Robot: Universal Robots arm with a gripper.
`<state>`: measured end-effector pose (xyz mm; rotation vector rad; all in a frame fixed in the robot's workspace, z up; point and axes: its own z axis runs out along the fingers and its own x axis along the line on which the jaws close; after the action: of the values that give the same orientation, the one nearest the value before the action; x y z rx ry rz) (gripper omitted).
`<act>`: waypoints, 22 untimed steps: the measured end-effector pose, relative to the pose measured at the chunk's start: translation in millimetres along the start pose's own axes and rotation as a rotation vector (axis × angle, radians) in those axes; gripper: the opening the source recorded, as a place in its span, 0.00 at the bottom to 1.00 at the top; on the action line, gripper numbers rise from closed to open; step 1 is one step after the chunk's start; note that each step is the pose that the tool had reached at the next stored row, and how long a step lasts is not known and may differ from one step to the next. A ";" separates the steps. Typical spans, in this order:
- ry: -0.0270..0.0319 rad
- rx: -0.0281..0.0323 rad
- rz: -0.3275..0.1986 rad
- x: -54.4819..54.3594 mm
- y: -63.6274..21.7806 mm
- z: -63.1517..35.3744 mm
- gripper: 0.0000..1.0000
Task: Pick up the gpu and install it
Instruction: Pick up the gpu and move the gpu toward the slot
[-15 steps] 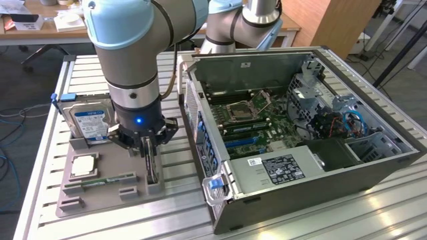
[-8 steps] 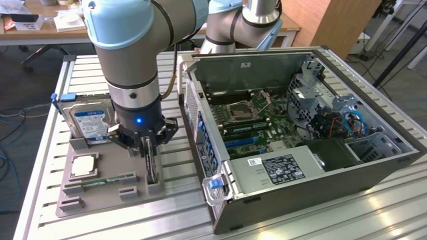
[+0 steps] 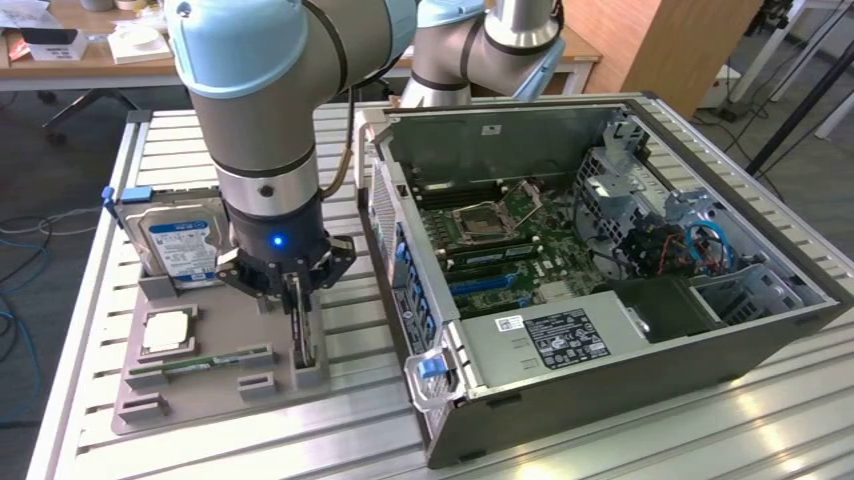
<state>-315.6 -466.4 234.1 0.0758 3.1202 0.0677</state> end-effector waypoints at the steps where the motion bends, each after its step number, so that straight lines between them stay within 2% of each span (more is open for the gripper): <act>1: 0.0000 0.0000 0.000 0.0 0.0 0.0 0.26; 16: 0.0003 -0.0003 -0.009 0.0 0.0 -0.3 0.26; 19: 0.0004 -0.0002 -0.009 -0.1 0.3 -5.8 0.26; 22: 0.0004 -0.0002 -0.009 -0.3 0.7 -15.5 0.26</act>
<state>-315.6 -466.4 249.6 0.0613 3.1207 0.0679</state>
